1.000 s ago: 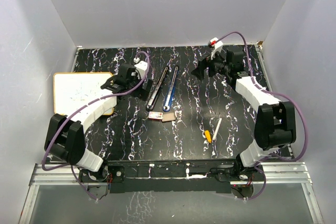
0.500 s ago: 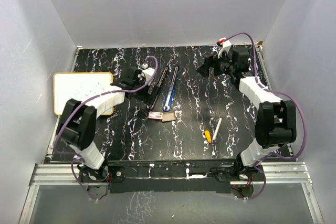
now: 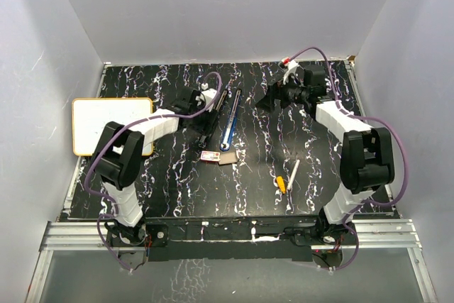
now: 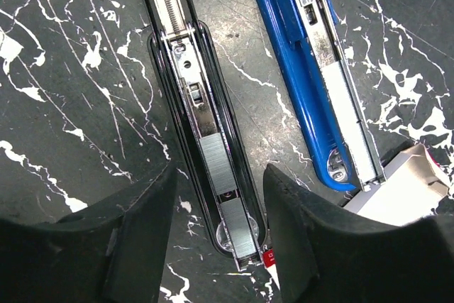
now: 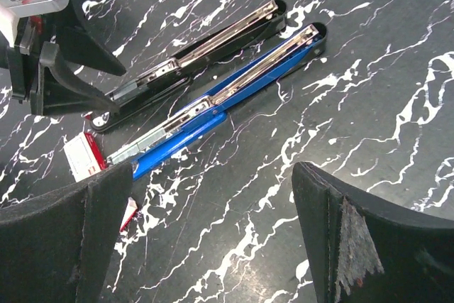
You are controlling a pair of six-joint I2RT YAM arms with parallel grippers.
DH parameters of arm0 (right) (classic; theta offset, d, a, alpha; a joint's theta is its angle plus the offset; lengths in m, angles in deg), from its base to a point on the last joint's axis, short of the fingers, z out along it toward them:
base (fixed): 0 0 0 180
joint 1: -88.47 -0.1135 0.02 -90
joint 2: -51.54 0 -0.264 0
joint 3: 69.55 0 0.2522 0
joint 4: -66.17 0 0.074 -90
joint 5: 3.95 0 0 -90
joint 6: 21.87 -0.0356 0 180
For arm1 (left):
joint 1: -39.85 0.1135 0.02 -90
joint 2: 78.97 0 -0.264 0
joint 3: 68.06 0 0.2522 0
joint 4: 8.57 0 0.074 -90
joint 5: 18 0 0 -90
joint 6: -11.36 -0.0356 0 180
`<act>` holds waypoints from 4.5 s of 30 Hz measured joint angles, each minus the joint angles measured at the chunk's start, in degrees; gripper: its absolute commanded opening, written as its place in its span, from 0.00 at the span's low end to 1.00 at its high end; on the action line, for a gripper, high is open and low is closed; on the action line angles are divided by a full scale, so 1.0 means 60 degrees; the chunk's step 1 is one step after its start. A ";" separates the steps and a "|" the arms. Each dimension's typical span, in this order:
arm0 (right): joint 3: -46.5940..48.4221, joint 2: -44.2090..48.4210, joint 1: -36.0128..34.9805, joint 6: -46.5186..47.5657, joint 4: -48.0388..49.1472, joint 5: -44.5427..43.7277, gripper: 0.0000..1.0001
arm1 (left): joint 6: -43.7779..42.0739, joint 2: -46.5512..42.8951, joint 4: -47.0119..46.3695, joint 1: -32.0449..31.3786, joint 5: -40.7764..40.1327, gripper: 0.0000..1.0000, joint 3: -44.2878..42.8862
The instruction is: Load the staples into the stapler
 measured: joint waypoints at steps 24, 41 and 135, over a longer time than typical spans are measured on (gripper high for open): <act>0.2583 -0.2820 -0.2084 -0.0911 -0.0197 0.0149 0.92 | -0.0874 -0.0882 -0.0743 -0.0036 -0.0907 0.00 0.1621; 0.5854 -0.6080 -0.2881 -0.1923 -0.0474 -0.0852 0.93 | -0.0878 -0.2874 -0.0943 0.0492 -0.0907 0.00 0.3814; 0.4379 -0.4444 -0.2830 0.2113 -0.2306 0.1534 0.71 | -0.0554 -0.1789 -0.3909 0.0554 0.1381 0.91 0.3085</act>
